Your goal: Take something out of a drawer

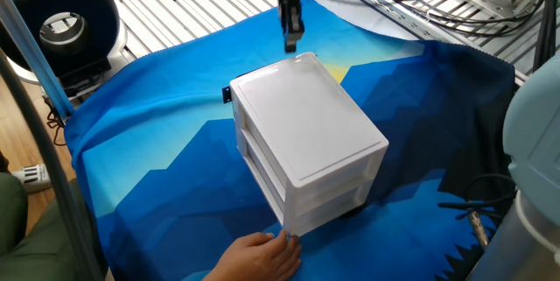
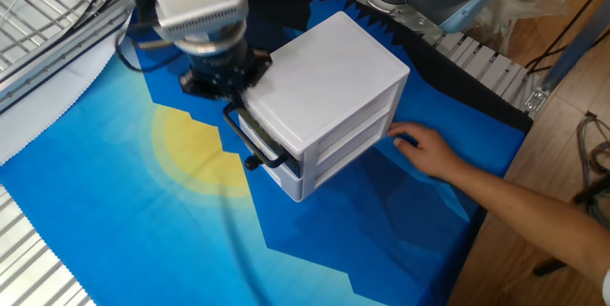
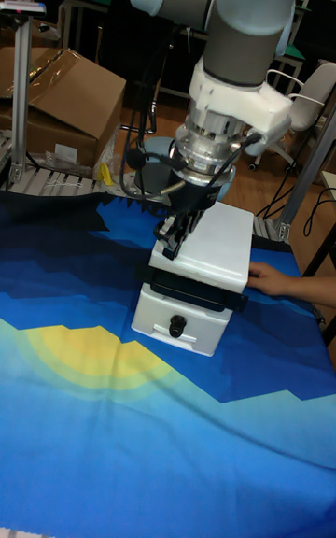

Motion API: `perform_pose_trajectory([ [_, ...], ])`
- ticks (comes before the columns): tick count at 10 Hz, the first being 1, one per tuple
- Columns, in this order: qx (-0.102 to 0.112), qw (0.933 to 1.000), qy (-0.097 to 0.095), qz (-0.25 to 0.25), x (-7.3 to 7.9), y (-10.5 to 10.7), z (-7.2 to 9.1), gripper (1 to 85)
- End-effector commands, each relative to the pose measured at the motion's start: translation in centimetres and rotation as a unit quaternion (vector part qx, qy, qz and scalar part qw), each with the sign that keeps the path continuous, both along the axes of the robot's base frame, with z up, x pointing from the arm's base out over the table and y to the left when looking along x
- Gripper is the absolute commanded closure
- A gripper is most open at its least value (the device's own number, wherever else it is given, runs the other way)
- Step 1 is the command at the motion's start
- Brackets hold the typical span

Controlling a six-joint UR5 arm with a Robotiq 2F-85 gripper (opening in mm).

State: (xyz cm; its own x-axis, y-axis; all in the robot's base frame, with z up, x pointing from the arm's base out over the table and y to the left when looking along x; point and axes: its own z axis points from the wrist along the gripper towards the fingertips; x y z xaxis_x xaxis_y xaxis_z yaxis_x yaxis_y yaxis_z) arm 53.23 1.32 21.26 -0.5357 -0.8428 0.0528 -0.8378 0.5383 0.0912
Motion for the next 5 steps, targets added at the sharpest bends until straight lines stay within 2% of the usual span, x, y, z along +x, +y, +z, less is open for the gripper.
perform_pose_trajectory([
  [1, -0.015, 0.9999, -0.002, -0.007, -0.69, -0.79, 3.25, 84.3],
  [3, -0.028, 0.9995, -0.017, 0.001, -0.32, -1.55, 3.74, 84.3],
  [5, -0.014, 0.9997, -0.022, -0.001, -0.03, -0.69, 3.69, 84.3],
])
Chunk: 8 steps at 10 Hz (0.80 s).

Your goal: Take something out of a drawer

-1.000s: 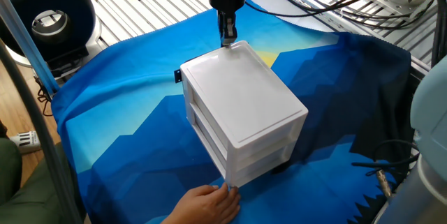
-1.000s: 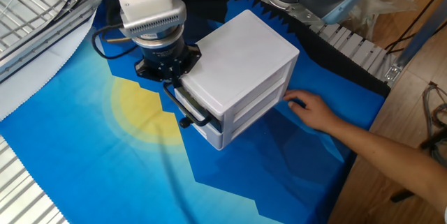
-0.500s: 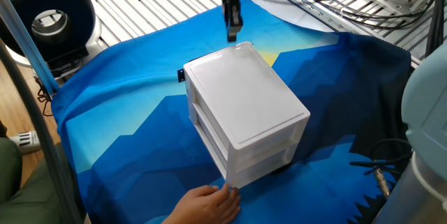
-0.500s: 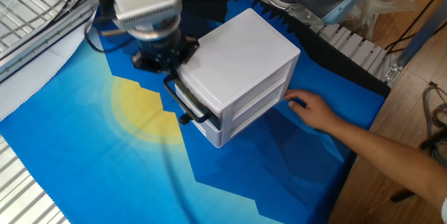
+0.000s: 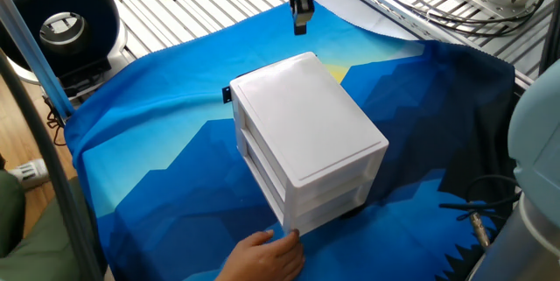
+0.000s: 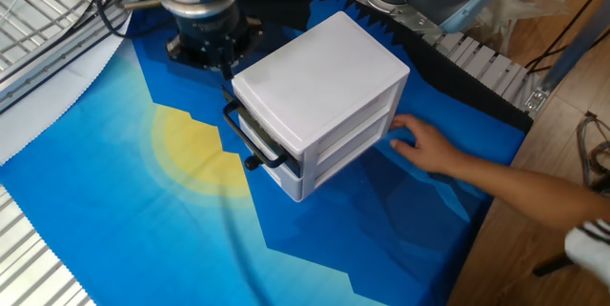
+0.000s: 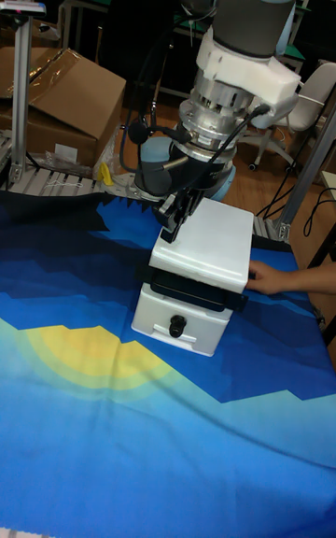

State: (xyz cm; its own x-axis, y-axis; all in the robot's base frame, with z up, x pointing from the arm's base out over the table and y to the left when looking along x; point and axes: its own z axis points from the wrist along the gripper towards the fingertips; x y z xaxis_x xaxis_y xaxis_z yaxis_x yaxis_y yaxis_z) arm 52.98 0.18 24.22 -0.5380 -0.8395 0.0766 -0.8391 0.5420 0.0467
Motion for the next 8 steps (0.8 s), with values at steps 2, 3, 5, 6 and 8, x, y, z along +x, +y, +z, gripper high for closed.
perform_pose_trajectory([
  [2, 0.008, 0.9999, -0.010, 0.000, 0.42, 0.40, 0.44, 84.3],
  [3, 0.013, 0.9999, -0.011, 0.000, 0.57, 0.70, 0.32, 84.3],
  [5, 0.013, 0.9998, -0.014, 0.000, 0.73, 0.79, 0.19, 84.3],
  [6, 0.015, 0.9998, -0.016, 0.001, 0.83, 0.85, 0.16, 84.3],
  [8, 0.014, 0.9998, -0.017, -0.003, 0.87, 0.82, 0.16, 84.3],
])
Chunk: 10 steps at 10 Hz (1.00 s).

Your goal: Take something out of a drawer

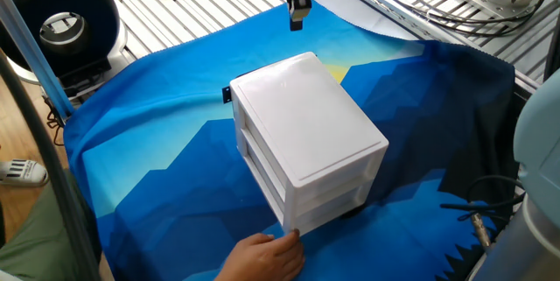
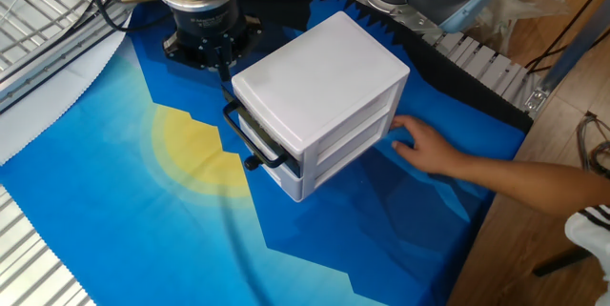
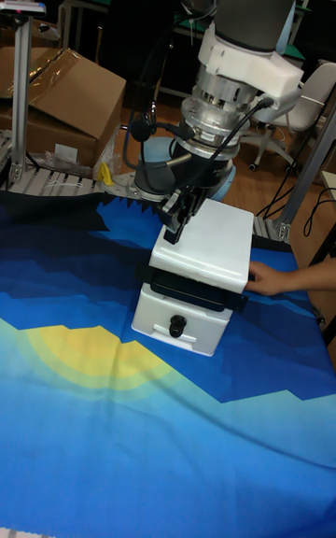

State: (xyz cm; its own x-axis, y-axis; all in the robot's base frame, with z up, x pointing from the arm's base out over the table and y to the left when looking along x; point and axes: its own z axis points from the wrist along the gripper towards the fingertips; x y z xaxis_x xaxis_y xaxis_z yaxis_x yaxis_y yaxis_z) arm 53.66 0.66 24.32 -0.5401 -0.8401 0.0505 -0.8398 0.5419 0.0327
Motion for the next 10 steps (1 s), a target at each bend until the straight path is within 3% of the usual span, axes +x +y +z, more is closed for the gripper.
perform_pose_trajectory([
  [1, 0.017, 0.9999, -0.001, -0.005, 0.0, 0.9, 0.1, 84.3],
  [3, 0.021, 0.9998, -0.008, -0.002, 0.4, 1.1, 0.0, 84.3],
  [4, 0.035, 0.9993, -0.005, -0.008, 0.3, 1.8, 0.1, 84.3],
  [6, 0.061, 0.9980, 0.015, 0.003, -0.8, 3.1, 0.2, 84.3],
  [8, 0.067, 0.9973, 0.028, 0.011, -1.5, 3.4, 0.3, 84.3],
  [9, 0.062, 0.9976, 0.027, 0.015, -1.4, 3.1, 0.3, 84.3],
  [10, 0.030, 0.9992, 0.020, 0.017, -1.0, 1.5, 0.2, 84.3],
])
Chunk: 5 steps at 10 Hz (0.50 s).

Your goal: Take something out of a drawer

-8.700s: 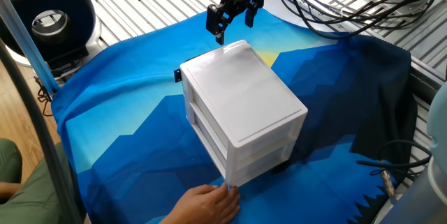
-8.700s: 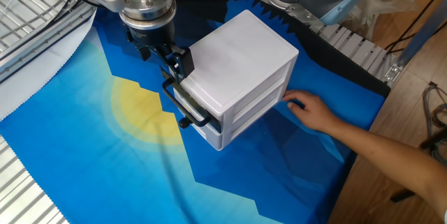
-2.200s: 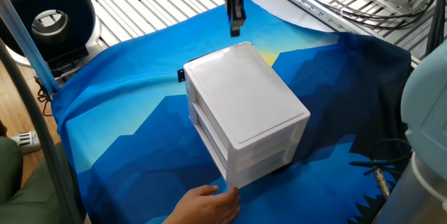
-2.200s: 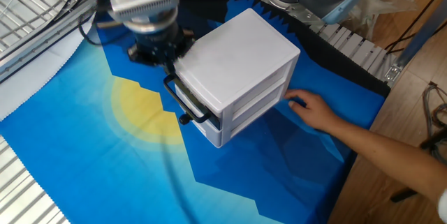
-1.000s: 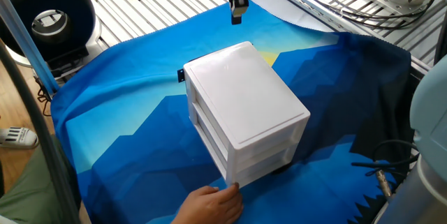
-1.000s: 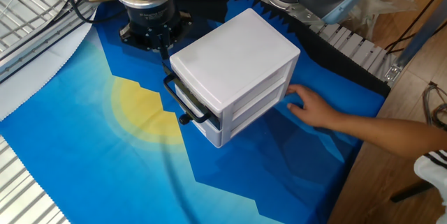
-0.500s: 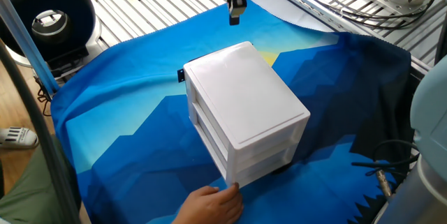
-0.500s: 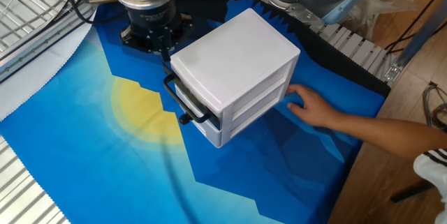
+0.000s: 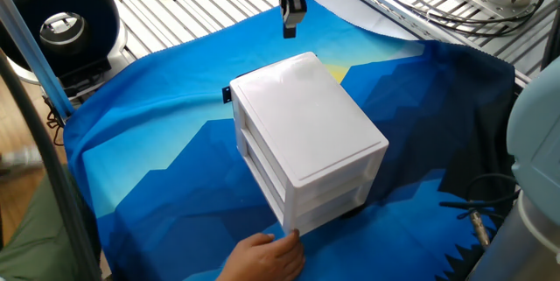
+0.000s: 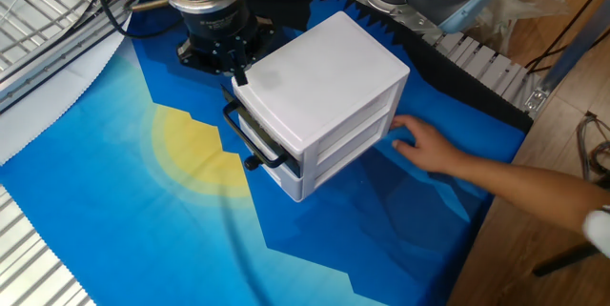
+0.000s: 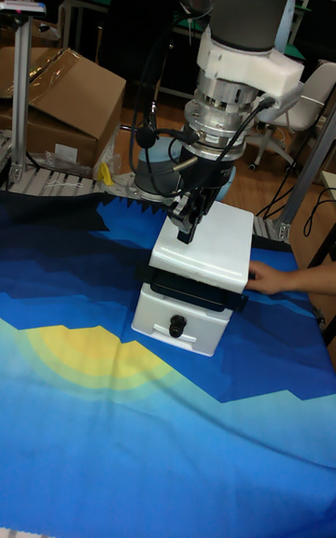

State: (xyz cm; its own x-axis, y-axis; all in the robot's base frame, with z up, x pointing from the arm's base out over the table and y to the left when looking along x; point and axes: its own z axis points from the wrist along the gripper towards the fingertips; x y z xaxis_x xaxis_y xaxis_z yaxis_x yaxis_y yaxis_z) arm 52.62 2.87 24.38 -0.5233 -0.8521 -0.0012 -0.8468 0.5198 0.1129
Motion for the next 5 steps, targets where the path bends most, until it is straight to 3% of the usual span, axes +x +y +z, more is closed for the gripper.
perform_pose_trajectory([
  [1, -0.024, 0.9997, -0.005, -0.008, 0.3, -1.2, 0.1, 84.3],
  [3, -0.073, 0.9973, 0.000, -0.007, 0.0, -3.8, 0.2, 84.3],
  [4, -0.061, 0.9972, -0.006, -0.043, 0.3, -3.0, 0.1, 84.7],
  [5, -0.065, 0.9976, 0.000, -0.024, 0.0, -3.3, 0.1, 84.7],
])
